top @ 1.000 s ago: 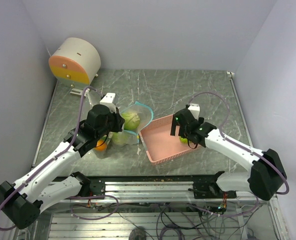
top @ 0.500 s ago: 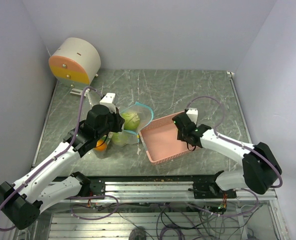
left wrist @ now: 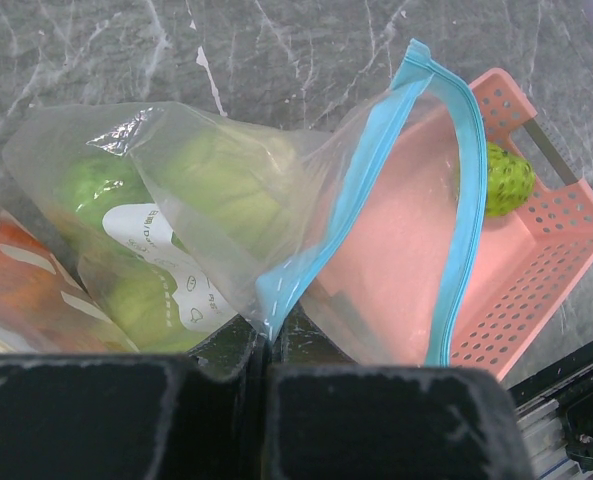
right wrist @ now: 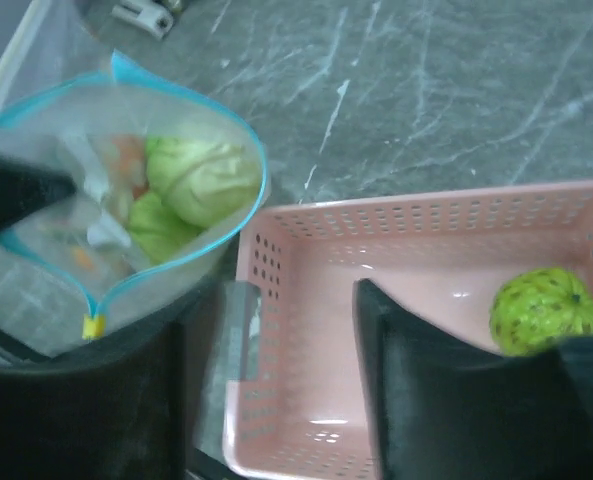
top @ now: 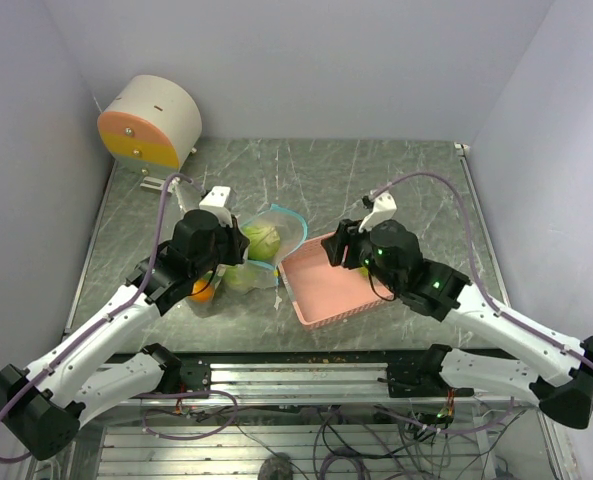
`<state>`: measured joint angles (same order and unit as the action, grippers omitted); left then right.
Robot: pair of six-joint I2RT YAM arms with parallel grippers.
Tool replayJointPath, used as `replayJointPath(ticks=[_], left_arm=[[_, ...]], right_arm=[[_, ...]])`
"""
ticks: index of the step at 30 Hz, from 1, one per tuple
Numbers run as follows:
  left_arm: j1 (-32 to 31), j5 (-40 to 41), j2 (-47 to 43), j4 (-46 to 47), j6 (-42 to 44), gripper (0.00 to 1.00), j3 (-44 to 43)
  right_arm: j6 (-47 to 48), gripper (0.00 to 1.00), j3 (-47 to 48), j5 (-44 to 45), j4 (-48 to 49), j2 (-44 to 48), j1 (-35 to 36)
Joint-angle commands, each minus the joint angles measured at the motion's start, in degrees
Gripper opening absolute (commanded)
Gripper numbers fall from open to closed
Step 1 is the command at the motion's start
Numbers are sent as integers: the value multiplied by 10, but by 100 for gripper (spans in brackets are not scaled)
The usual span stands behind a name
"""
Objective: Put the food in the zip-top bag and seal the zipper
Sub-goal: Pick up the fake vegetable from the bin.
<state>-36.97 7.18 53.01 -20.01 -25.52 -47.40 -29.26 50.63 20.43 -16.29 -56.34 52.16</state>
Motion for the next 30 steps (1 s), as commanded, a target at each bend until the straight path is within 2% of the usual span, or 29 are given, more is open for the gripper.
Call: replayJointPath(ticks=[1,2,3,4,7,10,12,24,28,30], left_arm=[[-2,-7,-18,4,-3,7,0],[-2,-8,-19,5,-3,7,0],[-2,-9,-19,5,-3,7,-1],[-2,-9,-20,4,-3,7,-2],[-2,-9,-18,1,-1,7,-4],[-2,-11,-20,1,-1,7,-3],[-2,-10,-23,0,1,7,-1],[-2,-14,-18,9,6,7,4],[-2,-12,-20,10,7,7,6],[-2,-13,-18,10,7,7,6]], right_arm=[[-15,72,35,114,-77,-44,0],[-36,88,43,157,-113,-67,-3],[-58,98,49,185,-144,-91,-10],[-69,100,52,198,-164,-115,-20],[-76,100,38,180,-161,-159,-60],[-71,100,2,117,-121,-163,-114],[-69,100,-19,108,-106,-167,-137],[-43,98,-37,95,-38,-268,-179],[-45,92,-40,111,-22,-284,-180],[-41,82,-38,112,-19,-291,-180]])
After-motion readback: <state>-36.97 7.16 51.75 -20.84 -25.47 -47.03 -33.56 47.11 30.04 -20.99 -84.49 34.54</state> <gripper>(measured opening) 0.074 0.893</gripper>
